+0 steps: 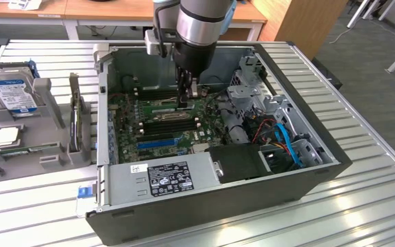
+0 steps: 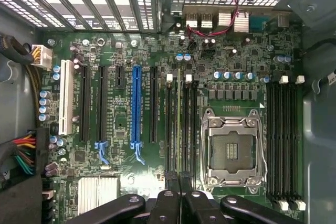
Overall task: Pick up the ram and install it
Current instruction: 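Insert the ram into the slot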
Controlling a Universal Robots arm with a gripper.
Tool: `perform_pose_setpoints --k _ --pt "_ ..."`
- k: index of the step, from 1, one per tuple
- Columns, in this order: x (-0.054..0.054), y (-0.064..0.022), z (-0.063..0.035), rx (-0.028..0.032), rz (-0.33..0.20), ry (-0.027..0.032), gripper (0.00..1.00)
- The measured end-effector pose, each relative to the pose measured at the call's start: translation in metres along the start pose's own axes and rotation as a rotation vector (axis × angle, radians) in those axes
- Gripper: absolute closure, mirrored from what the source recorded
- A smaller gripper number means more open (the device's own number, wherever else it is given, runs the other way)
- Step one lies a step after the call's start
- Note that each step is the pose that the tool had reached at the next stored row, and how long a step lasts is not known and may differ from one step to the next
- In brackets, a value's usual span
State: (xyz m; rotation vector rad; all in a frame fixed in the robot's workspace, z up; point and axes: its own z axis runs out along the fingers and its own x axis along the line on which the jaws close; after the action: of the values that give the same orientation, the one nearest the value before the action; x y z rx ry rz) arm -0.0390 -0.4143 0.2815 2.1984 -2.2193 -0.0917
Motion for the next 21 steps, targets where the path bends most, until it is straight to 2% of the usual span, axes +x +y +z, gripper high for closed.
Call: perform_pose_setpoints --k 21 --pt "0.001 -0.0011 0.0208 0.0000 0.000 0.0015 0.88"
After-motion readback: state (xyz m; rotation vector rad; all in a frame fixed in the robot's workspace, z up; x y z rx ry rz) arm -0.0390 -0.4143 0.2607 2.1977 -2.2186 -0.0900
